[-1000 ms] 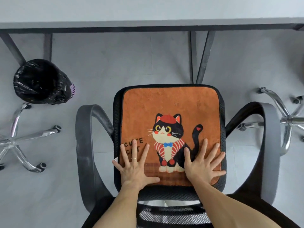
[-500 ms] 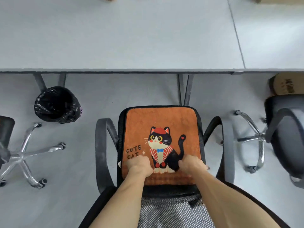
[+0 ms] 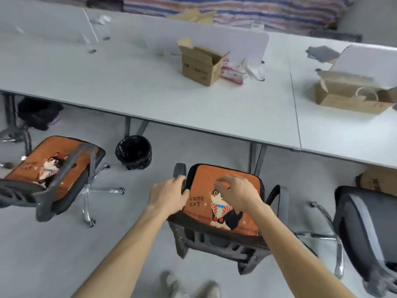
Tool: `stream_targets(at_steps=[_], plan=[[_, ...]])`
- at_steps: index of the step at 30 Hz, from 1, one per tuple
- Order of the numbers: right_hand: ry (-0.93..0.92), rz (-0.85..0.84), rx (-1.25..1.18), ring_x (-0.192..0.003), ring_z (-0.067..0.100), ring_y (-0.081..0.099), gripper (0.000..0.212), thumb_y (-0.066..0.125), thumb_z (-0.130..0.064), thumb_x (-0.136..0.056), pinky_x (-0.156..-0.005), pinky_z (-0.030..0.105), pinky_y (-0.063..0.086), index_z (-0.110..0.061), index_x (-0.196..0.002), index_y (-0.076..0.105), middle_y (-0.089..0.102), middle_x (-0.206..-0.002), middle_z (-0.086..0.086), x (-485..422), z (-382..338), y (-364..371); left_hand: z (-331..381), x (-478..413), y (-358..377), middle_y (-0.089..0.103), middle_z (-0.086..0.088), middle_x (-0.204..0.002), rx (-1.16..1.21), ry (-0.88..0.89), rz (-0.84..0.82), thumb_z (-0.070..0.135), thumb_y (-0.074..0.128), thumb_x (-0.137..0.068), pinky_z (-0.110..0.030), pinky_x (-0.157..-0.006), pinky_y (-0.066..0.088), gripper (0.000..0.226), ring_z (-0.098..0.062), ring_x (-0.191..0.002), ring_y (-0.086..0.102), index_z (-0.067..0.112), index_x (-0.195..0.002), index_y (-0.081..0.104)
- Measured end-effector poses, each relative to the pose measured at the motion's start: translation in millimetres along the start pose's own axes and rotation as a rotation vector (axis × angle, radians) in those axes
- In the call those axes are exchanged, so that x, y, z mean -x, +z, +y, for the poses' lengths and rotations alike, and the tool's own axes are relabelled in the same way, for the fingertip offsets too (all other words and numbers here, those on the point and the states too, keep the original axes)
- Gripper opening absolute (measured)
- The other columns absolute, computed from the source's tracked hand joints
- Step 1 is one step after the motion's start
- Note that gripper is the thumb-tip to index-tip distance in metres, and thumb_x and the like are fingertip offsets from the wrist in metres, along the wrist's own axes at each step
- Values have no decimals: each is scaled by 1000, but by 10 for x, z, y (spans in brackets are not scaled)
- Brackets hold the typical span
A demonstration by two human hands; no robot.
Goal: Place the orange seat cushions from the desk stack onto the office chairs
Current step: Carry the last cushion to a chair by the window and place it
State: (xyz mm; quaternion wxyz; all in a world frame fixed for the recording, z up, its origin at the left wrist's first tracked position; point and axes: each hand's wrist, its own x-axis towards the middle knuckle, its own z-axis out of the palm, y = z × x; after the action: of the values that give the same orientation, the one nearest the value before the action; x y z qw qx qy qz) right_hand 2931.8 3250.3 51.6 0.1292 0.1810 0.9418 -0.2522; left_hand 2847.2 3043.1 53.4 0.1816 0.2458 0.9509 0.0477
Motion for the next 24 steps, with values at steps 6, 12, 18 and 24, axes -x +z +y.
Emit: stream_targets(at_steps=[6,12,18,24], plan=[[-401,127,-25,-123,24,52,34,44,-48,-101,-92,38,49,-37,-126,64,60,-134,-12,431,-1218,-68,-1134,1006,-550,66,-1,-124,68,-261,176,44,44,-100,-37,-78,51,52,-28,-107,65,32,-149,33],[-641,133,6,-133,22,41,35,48,-51,-100,-97,36,46,-38,-131,62,55,-140,-15,639,-2846,233,-2599,2213,-964,70,2,-116,-45,-472,396,44,50,-94,-37,-79,52,45,-26,-105,66,34,-138,51],[-800,157,82,-150,27,20,44,47,-52,-100,-120,44,26,-41,-142,50,41,-156,-5,810,-4455,815,-4158,3274,-1289,67,4,-126,-34,-595,604,40,55,-94,-37,-88,49,43,-25,-114,61,35,-137,56],[-826,111,138,-155,26,7,50,41,-58,-100,-124,48,14,-45,-149,38,26,-164,-2,936,-5840,1331,-5359,3971,-1427,63,3,-134,-24,-655,662,47,50,-91,-42,-95,48,50,-27,-121,56,36,-139,54]])
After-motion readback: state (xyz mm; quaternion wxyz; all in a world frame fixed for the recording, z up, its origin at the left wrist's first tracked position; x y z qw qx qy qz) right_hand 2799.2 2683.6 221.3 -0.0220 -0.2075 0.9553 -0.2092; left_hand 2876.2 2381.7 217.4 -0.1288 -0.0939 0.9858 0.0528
